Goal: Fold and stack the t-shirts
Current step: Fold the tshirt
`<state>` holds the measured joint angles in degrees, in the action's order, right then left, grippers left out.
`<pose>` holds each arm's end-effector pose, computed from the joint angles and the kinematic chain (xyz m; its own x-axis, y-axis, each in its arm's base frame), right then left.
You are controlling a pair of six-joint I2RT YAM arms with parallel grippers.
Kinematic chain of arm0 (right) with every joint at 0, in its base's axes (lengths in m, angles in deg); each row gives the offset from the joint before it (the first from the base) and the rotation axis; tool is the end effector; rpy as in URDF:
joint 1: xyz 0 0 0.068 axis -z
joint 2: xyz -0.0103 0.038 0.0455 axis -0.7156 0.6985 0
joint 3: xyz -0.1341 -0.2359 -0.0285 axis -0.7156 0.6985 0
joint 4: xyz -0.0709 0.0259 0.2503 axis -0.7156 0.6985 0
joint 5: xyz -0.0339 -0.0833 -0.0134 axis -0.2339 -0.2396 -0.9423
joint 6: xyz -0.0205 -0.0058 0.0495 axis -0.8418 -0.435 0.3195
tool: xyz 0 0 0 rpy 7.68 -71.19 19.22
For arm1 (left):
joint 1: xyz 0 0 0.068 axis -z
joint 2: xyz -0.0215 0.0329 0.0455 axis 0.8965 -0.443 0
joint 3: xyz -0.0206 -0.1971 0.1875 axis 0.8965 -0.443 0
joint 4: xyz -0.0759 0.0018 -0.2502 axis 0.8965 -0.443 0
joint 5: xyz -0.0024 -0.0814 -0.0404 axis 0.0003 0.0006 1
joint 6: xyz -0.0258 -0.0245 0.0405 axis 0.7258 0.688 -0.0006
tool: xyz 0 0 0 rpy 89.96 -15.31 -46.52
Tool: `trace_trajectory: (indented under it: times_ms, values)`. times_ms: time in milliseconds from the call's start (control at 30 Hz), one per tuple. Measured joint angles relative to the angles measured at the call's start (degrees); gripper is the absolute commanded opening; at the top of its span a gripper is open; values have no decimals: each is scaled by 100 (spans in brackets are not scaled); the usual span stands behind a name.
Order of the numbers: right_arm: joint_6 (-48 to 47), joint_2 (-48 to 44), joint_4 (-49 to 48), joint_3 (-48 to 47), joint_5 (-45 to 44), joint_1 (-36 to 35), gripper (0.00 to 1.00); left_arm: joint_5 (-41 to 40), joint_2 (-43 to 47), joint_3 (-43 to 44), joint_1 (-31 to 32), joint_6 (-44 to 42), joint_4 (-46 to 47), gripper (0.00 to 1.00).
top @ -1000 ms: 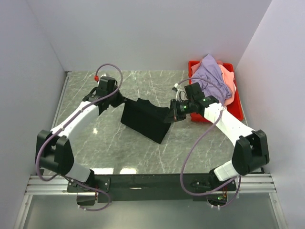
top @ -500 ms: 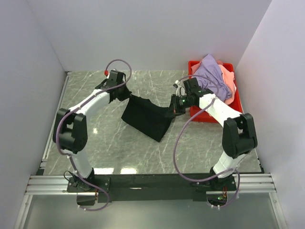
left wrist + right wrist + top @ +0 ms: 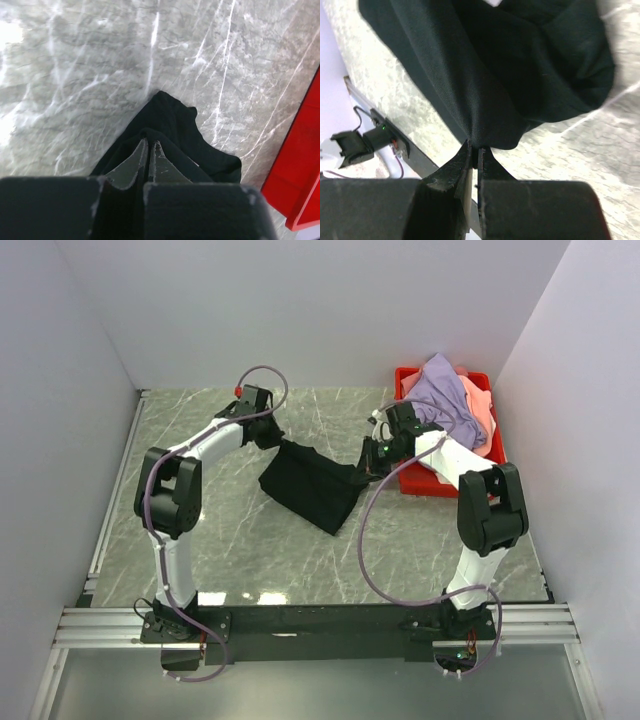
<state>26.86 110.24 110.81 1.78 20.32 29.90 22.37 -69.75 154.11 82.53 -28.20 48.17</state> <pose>0.3550 0.1230 0.2140 -0.9624 -0.0154 -0.2710 -0.1973 0.7254 0.6594 0.4268 -0.1470 0.2155 -0.7316 -0.5165 -0.4450 -0.2680 0.8181 -0.5089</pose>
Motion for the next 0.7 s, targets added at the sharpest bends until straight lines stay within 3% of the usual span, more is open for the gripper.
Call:
trace_trajectory:
  times_ms: [67,133,167,233,267,300,333,367,400,500,700]
  values:
    - [48,68,11,-13,-85,39,6,85,-63,39,0,-44,28,5]
    - [103,151,22,-52,-162,85,19,153,-87,39,-2,-87,57,9]
    - [125,190,22,-66,-221,111,22,190,-96,39,-7,-101,68,17]
    - [151,223,44,-92,-319,151,30,264,-96,39,-15,-160,87,39]
    - [142,225,109,-131,-372,162,35,299,-96,39,-17,-212,114,60]
    - [127,225,166,-190,-404,175,49,330,-96,39,-26,-254,146,70]
    - [125,223,197,-260,-422,175,56,363,-92,39,-28,-278,184,91]
    - [92,216,201,-330,-442,173,63,391,-79,28,-31,-321,223,99]
    - [39,203,199,-376,-459,166,70,407,-37,-4,-33,-319,280,99]
    - [-26,48,208,-452,-581,96,76,420,289,-256,-39,-341,387,99]
    - [-81,-463,184,-433,-839,-389,79,555,1165,-767,-37,-339,627,99]
